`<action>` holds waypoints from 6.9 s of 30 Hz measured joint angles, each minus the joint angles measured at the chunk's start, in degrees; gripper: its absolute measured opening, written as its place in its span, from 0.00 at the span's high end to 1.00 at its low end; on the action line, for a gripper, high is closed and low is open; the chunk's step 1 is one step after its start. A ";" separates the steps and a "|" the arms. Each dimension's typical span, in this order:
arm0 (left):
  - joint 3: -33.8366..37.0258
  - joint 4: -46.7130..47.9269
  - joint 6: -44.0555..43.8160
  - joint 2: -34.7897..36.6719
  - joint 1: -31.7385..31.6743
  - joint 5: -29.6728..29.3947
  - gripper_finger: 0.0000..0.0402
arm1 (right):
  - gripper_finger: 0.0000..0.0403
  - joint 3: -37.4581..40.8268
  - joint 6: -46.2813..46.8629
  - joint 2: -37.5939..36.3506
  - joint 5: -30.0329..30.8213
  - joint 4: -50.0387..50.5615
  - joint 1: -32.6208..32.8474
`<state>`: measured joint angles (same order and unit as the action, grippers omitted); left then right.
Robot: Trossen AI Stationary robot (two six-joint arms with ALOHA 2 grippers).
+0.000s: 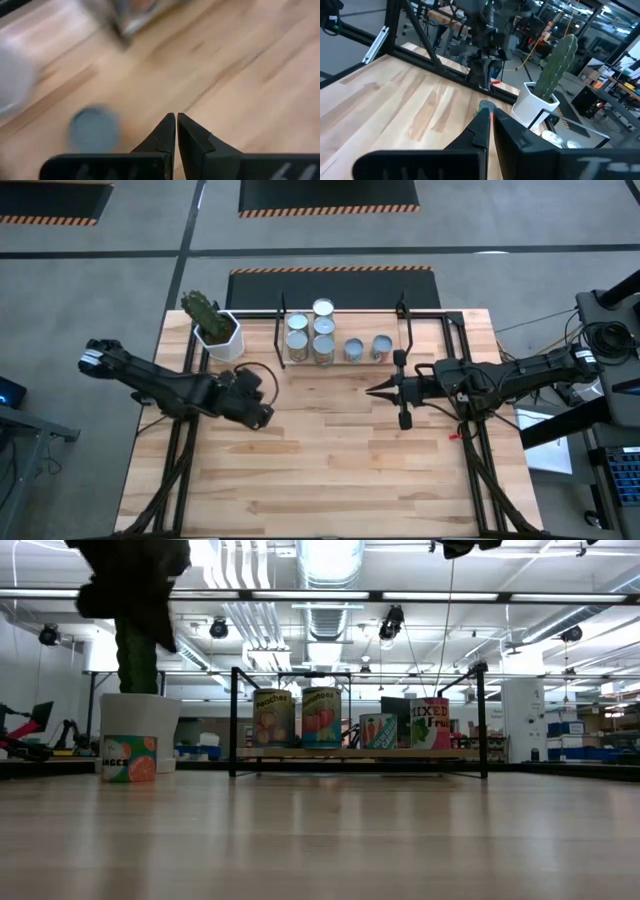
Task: Pick and place cans onto a shelf
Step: Put the small canned oranges on the shelf
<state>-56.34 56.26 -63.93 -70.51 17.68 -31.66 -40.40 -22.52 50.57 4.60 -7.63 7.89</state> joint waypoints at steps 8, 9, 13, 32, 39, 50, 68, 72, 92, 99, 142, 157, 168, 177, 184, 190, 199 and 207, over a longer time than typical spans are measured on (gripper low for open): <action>-2.97 9.44 1.29 -7.51 -4.41 15.44 1.00 | 0.97 0.00 -0.01 -0.15 0.00 0.95 -0.01; -2.64 9.64 1.89 -7.87 -5.22 17.19 1.00 | 0.97 0.00 -0.01 -0.24 0.00 1.34 -0.01; -1.29 9.77 3.07 -8.53 -8.56 20.59 1.00 | 0.97 0.00 0.01 -0.59 0.00 1.47 -0.01; -0.52 9.19 12.23 -8.29 -25.25 19.64 0.46 | 0.97 0.00 2.05 -2.58 0.00 6.66 -0.01; -0.50 7.03 12.06 -8.29 -25.84 18.12 0.19 | 0.97 0.00 2.44 -2.62 0.00 7.90 -0.01; 5.30 4.64 9.19 -7.95 -25.93 17.70 0.14 | 0.97 0.00 2.59 -2.62 0.00 8.27 -0.01; 13.42 -2.31 8.16 -7.33 -25.87 17.68 0.19 | 0.97 0.00 2.53 -2.62 0.02 8.27 -0.01; 13.26 -2.37 8.66 -7.33 -25.89 17.68 0.27 | 0.97 0.00 2.53 -2.62 0.02 8.27 -0.01; -10.40 1.79 11.50 -8.04 -17.89 22.72 0.29 | 0.97 0.00 4.29 -5.73 0.58 12.65 -0.01; -27.71 5.28 19.62 -13.21 -16.38 21.75 0.29 | 0.97 0.00 6.09 -8.18 2.09 15.51 -0.01; -67.56 -9.32 65.82 -47.40 -33.35 16.76 0.29 | 0.97 4.96 5.00 -21.64 0.98 18.03 3.99; -76.58 -4.79 66.59 -61.11 -38.22 16.92 0.29 | 0.97 4.96 4.61 -21.62 1.46 18.14 3.99; -74.59 -4.03 64.90 -61.64 -40.46 16.56 0.29 | 0.97 4.96 4.50 -21.62 1.57 18.09 3.95; -73.61 -6.20 64.90 -61.70 -40.55 16.61 0.29 | 0.97 4.96 4.50 -21.62 1.57 18.08 3.95; -73.59 -8.49 64.93 -62.20 -40.57 16.61 0.29 | 0.97 4.96 4.52 -21.62 1.57 18.08 3.93; -72.32 -9.13 64.73 -62.32 -40.62 16.59 0.29 | 0.97 4.96 4.51 -21.62 1.55 18.11 3.93; -68.78 -9.41 64.71 -62.43 -40.68 16.61 0.29 | 0.97 4.96 4.52 -21.62 1.55 18.11 3.93; -68.69 -10.68 63.94 -62.43 -40.68 16.61 0.29 | 0.97 4.96 4.52 -21.62 1.55 18.11 3.93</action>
<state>-125.03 45.58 0.01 -132.94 -23.00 -15.05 -35.44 -18.00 28.95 6.15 10.48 11.81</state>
